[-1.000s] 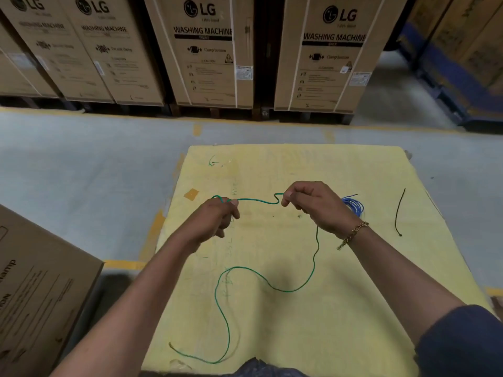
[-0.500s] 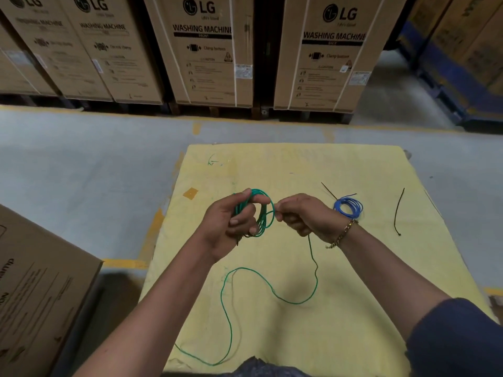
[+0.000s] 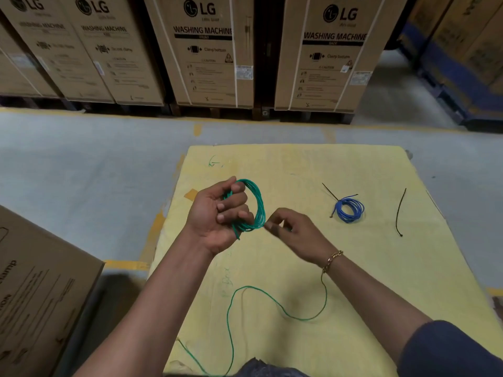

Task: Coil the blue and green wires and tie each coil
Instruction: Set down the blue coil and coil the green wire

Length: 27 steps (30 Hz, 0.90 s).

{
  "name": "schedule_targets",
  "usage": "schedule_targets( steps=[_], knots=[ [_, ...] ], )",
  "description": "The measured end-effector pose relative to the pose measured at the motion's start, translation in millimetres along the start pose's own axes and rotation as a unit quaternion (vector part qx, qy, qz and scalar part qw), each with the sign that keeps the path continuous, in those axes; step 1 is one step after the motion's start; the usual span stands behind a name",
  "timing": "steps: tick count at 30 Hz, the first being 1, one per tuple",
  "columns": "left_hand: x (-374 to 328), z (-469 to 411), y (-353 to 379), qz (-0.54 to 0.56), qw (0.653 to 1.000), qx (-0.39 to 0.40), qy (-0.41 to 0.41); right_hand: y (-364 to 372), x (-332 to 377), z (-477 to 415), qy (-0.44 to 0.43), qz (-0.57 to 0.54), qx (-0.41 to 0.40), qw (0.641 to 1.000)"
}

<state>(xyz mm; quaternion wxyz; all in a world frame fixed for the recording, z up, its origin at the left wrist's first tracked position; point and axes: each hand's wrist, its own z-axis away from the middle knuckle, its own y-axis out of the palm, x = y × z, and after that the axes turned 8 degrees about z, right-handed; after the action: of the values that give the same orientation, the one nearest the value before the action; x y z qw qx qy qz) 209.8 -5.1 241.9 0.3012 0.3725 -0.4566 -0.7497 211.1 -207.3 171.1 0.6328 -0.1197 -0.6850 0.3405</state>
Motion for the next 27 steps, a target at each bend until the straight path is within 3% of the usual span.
schedule_targets(
  steps=[3,6,10,12,15,19,20,21,25,27],
  knots=[
    [-5,-5,-1,0.041,0.997,-0.012,0.058,15,7,10,-0.07,0.09,0.021,0.993],
    [-7,-11,-9,0.047,0.99,-0.044,0.127,22,14,22,-0.078,0.095,0.053,0.991],
    [-1,-19,-24,-0.108,0.959,-0.117,0.236,15,37,32,-0.01,0.033,0.123,0.992],
    [1,-22,-34,-0.262,0.916,-0.139,0.269,8,45,34,0.001,0.039,0.162,0.986],
    [5,-24,-51,-0.486,0.823,-0.121,0.268,-14,56,29,0.008,0.089,0.167,0.982],
    [23,-17,-57,-0.661,0.722,-0.068,0.191,-53,70,13,-0.036,0.219,0.121,0.967],
    [27,-16,-56,-0.679,0.712,-0.056,0.171,-61,71,9,-0.046,0.234,0.114,0.964],
    [30,-16,-54,-0.667,0.728,-0.046,0.149,-69,72,3,-0.056,0.238,0.105,0.964],
    [44,-5,-36,-0.36,0.932,-0.033,0.02,-91,62,-17,-0.049,0.095,0.073,0.992],
    [46,2,-28,-0.202,0.979,-0.018,-0.027,-87,54,-23,-0.019,0.012,0.06,0.998]
  ],
)
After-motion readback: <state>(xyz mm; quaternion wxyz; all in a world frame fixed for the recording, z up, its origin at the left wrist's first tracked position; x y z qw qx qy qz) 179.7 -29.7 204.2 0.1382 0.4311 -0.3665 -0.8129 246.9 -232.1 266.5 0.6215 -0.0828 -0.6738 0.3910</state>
